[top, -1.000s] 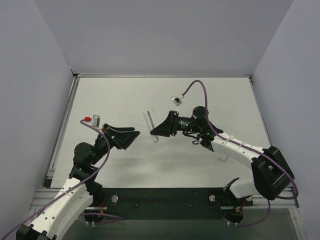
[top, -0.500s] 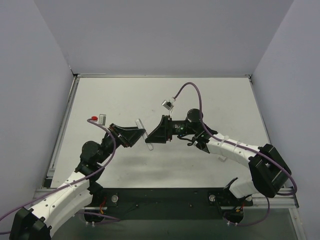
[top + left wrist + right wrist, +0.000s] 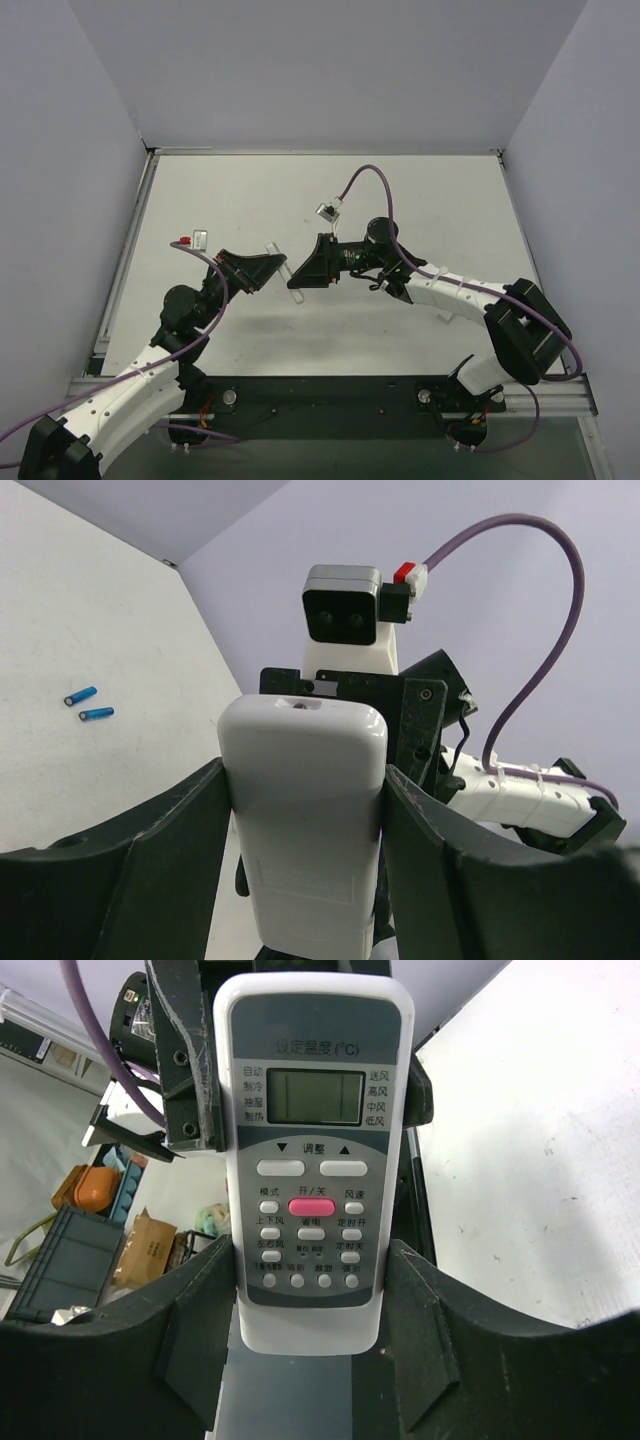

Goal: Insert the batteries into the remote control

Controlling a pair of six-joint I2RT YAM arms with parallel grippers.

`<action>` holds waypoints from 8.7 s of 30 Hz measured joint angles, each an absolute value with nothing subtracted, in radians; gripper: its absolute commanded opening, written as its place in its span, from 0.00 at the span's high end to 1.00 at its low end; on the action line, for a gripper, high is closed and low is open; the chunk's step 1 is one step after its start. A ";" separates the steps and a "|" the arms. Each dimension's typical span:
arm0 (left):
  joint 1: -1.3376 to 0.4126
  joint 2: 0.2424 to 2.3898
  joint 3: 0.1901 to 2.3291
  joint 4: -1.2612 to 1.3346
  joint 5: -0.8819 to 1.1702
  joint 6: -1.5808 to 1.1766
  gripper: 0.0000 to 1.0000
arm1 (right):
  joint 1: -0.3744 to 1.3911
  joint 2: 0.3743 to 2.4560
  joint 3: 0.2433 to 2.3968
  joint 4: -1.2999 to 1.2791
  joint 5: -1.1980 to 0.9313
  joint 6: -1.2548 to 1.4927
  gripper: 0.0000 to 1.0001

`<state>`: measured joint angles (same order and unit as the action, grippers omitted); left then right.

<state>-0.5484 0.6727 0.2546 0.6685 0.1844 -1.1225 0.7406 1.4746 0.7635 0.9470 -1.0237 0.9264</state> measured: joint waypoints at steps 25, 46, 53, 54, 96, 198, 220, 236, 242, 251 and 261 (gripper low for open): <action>-0.651 0.755 0.511 -0.176 -0.307 -1.353 1.00 | 1.025 1.254 0.770 0.368 -0.161 0.287 0.36; -0.682 0.746 0.482 -0.175 -0.374 -1.438 1.00 | 1.068 1.366 0.774 0.397 -0.022 0.258 0.64; -0.684 0.728 0.469 -0.152 -0.371 -1.435 0.80 | 1.042 1.369 0.786 0.402 -0.119 0.242 1.00; -0.683 0.725 0.464 -0.144 -0.371 -1.432 0.60 | 1.040 1.369 0.788 0.401 -0.133 0.240 1.00; -0.682 0.653 0.096 0.990 -0.184 -0.997 0.82 | 0.760 1.388 0.759 0.773 -0.927 0.923 1.00; -0.683 0.642 0.041 0.766 -0.357 -0.915 1.00 | 0.465 1.555 0.867 -0.170 -0.210 0.458 0.25; -0.679 0.500 0.041 0.552 -0.250 -0.992 1.00 | 0.459 1.911 1.332 -0.270 0.049 0.176 0.28; -0.677 0.535 0.041 0.552 -0.227 -1.019 1.00 | 0.446 2.043 1.427 -0.287 0.010 0.048 0.53; -0.677 0.535 0.041 0.552 -0.226 -1.029 1.00 | 0.446 2.061 1.458 -0.306 -0.016 0.044 0.76; -0.674 0.535 0.041 0.553 -0.223 -1.043 1.00 | 0.453 2.053 1.459 -0.325 -0.023 0.038 0.85; -0.674 0.546 0.041 0.588 -0.223 -1.084 1.00 | 0.611 1.686 1.375 -0.342 -0.145 0.062 0.85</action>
<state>-0.6739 0.5461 0.0406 0.5884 -0.2234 -1.0836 0.6109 1.6863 1.3750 -0.3416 -0.1448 0.0620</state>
